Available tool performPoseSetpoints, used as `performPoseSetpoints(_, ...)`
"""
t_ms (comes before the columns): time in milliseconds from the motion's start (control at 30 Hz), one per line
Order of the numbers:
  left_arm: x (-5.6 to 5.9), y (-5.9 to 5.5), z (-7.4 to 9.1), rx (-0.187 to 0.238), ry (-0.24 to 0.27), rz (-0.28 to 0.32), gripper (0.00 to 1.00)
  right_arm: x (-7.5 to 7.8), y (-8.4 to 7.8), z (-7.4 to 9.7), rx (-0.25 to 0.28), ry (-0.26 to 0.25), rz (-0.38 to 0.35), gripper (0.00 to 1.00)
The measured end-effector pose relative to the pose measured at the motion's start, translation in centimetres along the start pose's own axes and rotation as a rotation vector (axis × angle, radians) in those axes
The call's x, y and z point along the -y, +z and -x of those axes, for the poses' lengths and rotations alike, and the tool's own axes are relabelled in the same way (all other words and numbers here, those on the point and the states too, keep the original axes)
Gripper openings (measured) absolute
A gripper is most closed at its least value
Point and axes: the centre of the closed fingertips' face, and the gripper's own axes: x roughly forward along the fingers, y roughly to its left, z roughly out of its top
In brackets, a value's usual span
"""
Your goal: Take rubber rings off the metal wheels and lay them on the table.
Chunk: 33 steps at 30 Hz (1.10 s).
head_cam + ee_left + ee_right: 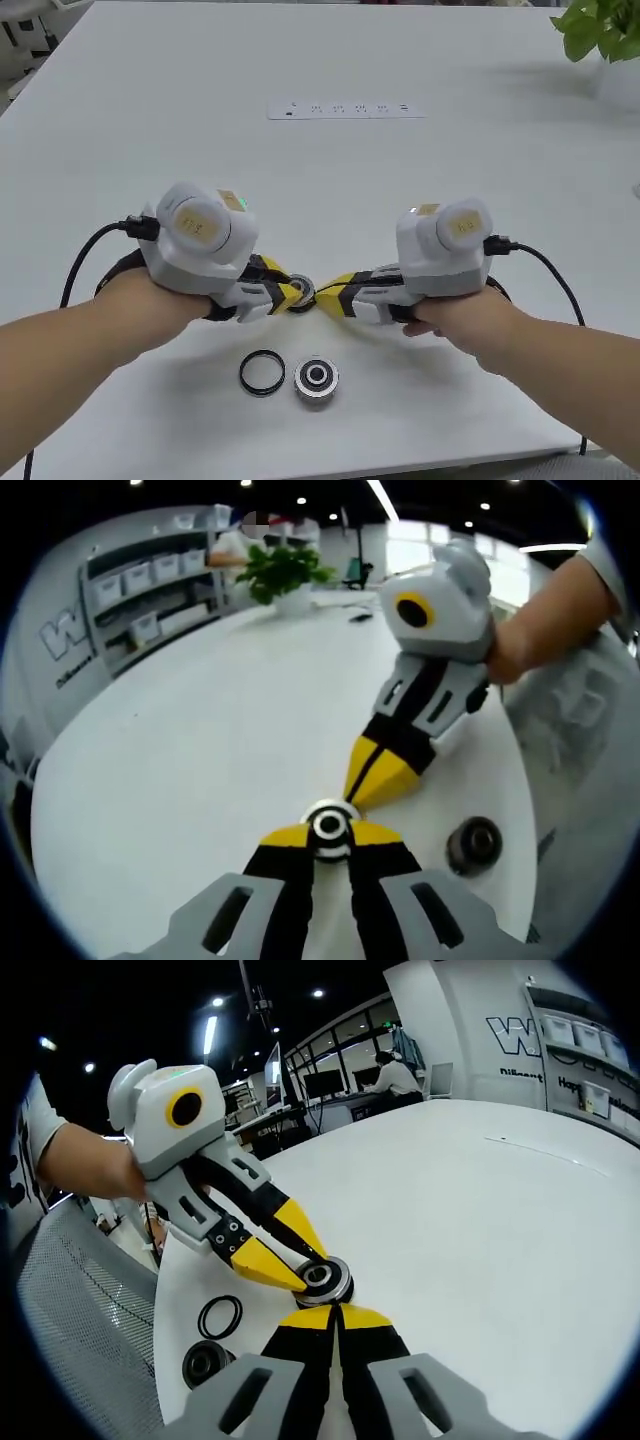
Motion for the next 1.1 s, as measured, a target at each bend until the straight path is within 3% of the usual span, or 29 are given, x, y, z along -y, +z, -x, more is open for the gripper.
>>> performPoseSetpoints(233,-0.1,0.0,0.0,0.0,0.002,0.003,0.12,0.6,0.2,0.0,0.033,-0.011,-0.134,0.0)
performPoseSetpoints(433,-0.1,0.0,0.0,0.001,0.004,0.006,0.12,0.6,0.5,0.1,0.056,-0.012,-0.175,0.0)
performPoseSetpoints(1100,-0.1,0.0,0.0,-0.002,0.011,0.01,0.12,0.2,1.2,0.2,0.093,0.007,-0.205,0.0)
